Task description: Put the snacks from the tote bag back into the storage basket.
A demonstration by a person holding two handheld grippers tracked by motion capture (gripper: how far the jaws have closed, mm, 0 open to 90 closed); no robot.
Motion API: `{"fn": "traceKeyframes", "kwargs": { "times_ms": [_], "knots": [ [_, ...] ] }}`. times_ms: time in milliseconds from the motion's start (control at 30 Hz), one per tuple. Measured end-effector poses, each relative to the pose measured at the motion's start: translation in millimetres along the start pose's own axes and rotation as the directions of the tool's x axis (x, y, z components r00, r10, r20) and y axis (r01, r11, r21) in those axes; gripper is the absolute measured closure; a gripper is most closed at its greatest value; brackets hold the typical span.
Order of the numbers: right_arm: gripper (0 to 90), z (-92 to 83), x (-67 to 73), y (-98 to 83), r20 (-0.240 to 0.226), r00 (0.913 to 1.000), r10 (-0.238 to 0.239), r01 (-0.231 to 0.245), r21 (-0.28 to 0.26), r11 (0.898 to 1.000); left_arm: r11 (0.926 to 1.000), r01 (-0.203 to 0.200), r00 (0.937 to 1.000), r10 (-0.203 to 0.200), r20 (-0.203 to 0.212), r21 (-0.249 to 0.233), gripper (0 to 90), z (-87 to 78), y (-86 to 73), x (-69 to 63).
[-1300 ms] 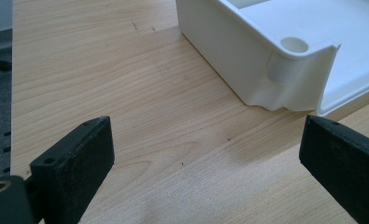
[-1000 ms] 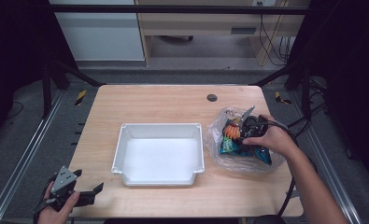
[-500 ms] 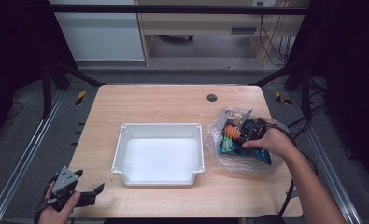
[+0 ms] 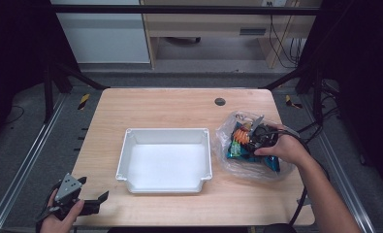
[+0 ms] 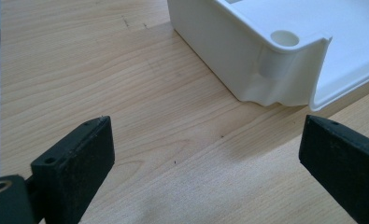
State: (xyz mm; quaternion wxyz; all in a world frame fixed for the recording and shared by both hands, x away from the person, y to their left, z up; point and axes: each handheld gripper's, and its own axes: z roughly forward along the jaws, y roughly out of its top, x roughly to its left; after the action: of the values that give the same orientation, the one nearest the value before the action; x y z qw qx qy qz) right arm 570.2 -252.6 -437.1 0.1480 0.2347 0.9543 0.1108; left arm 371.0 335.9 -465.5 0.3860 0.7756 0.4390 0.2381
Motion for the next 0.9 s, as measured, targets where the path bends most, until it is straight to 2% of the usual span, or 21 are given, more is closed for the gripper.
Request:
{"fn": "traceKeyframes", "kwargs": {
  "times_ms": [133, 267, 667, 900],
  "knots": [
    [31.0, -4.2, -1.8, -2.6, 0.006, 0.9997, -0.024, 0.025, -0.016, 1.0, 1.0, -0.002, 1.0, 0.002, -0.001, -0.001, 3.2, 0.3, 0.0, -0.1],
    [35.4, -9.7, -2.5, -6.4, 0.005, 0.9997, -0.023, 0.023, -0.03, 0.999, 1.0, -0.005, 1.0, 0.005, 0.0, 0.001, 3.2, 0.2, 0.3, -0.5],
    [37.0, -13.1, -1.8, -9.3, 0.012, 0.9984, -0.055, 0.055, -0.047, 0.997, 1.0, -0.005, 1.0, 0.005, 0.004, 0.005, 3.2, 0.1, 0.2, -1.0],
    [37.7, -26.1, -2.7, -13.5, 0.025, 0.998, -0.057, 0.059, -0.069, 0.996, 1.0, -0.007, 1.0, 0.007, 0.004, 0.005, 3.2, 0.0, 0.4, -1.0]
  ]
}}
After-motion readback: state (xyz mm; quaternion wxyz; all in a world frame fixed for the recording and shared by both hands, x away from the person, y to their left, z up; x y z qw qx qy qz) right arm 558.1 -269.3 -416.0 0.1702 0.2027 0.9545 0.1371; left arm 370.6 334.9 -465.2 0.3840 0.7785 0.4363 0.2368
